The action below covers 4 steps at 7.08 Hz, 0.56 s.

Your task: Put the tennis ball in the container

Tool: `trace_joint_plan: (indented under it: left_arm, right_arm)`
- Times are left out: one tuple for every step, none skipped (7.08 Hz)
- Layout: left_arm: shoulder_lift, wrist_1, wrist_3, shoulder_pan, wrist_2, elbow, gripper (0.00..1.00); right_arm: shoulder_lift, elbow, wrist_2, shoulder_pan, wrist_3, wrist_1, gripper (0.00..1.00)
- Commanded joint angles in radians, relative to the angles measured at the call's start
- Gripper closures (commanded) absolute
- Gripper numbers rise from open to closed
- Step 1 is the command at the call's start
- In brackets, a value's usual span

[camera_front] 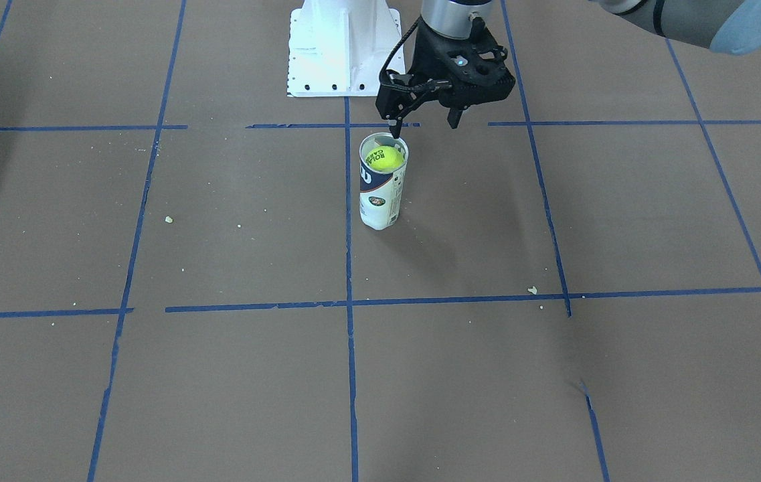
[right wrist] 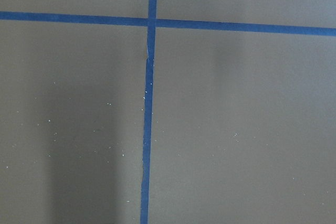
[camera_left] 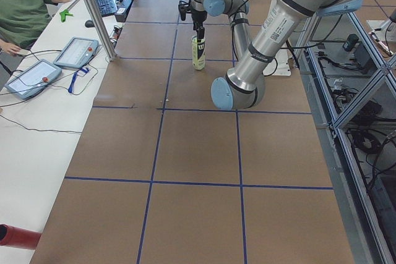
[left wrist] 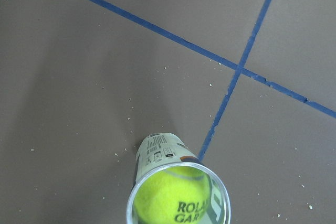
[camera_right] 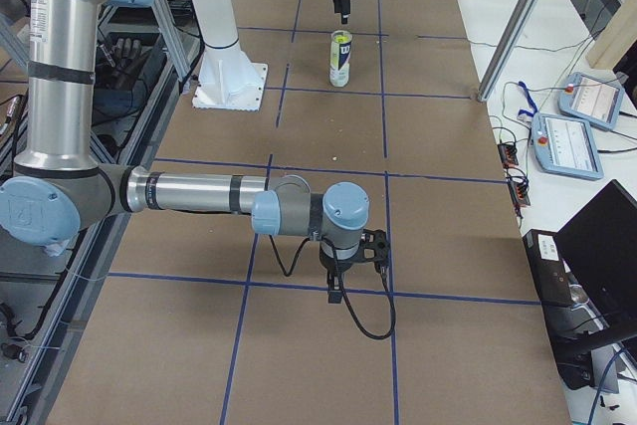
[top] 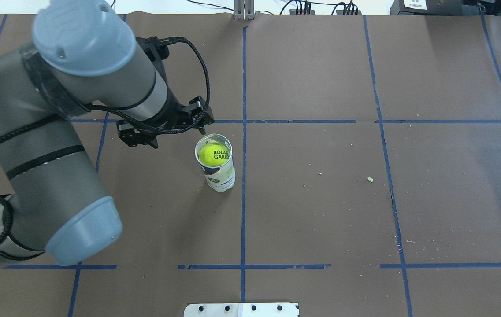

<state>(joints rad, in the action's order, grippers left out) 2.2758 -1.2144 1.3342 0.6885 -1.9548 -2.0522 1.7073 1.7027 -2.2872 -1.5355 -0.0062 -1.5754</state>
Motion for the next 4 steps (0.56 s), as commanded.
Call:
trace_joint_plan:
  left_arm:
    - [-0.126, -0.016, -0.293, 0.124, -0.006, -0.04, 0.0]
    - [-0.2, -0.052, -0.422, 0.216, -0.05, -0.031, 0.0]
    - [-0.29, -0.119, -0.563, 0.324, -0.166, -0.014, 0.0]
    - [-0.383, -0.17, -0.739, 0.426, -0.221, 0.009, 0.0]
  right_arm:
    - [0.0, 0.0, 0.0, 0.0, 0.0, 0.0, 0.0]
    - [0.0, 0.0, 0.0, 0.0, 0.0, 0.0, 0.0]
    - [0.0, 0.0, 0.0, 0.0, 0.0, 0.0, 0.0]
    - [0.0, 0.0, 0.0, 0.0, 0.0, 0.0, 0.0]
